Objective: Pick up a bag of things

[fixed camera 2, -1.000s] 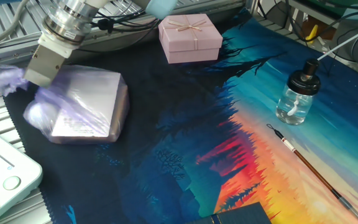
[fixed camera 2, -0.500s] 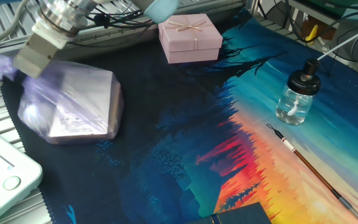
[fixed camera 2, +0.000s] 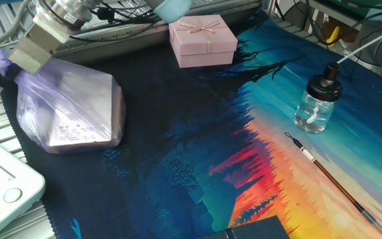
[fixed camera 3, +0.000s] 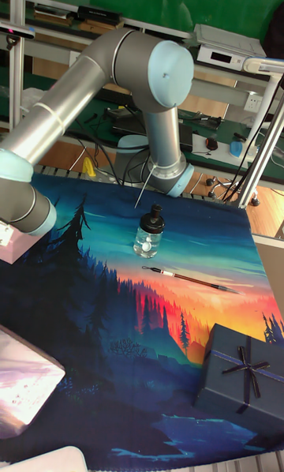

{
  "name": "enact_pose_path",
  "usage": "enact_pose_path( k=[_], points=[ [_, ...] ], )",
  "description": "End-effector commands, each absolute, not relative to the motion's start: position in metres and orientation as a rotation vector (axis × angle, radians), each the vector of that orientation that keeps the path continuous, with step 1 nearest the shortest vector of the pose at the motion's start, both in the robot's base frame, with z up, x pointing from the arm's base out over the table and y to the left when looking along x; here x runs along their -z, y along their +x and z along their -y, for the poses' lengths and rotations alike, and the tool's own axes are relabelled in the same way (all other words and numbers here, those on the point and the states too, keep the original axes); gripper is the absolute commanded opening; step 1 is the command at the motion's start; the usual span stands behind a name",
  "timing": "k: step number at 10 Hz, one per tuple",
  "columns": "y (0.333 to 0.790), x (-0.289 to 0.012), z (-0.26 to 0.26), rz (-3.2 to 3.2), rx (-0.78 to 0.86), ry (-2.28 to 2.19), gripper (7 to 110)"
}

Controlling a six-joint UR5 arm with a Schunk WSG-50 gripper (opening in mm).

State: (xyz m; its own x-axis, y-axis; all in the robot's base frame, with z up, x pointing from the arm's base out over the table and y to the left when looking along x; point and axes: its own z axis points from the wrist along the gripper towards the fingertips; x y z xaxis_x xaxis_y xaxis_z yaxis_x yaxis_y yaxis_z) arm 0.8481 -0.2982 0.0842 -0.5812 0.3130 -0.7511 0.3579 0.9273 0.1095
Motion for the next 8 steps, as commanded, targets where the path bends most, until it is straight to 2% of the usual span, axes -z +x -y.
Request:
enact_pose_path(
  k=[1,3,5,8],
  points=[
    [0.847,-0.1,0.295,-2.272,0.115,0.398,7],
    [0.845,-0.121,0.289,-2.269,0.147,0.384,7],
    [0.844,-0.148,0.275,-2.24,0.114,0.401,7],
    [0.839,-0.17,0.262,-2.203,0.066,0.341,7]
  ],
)
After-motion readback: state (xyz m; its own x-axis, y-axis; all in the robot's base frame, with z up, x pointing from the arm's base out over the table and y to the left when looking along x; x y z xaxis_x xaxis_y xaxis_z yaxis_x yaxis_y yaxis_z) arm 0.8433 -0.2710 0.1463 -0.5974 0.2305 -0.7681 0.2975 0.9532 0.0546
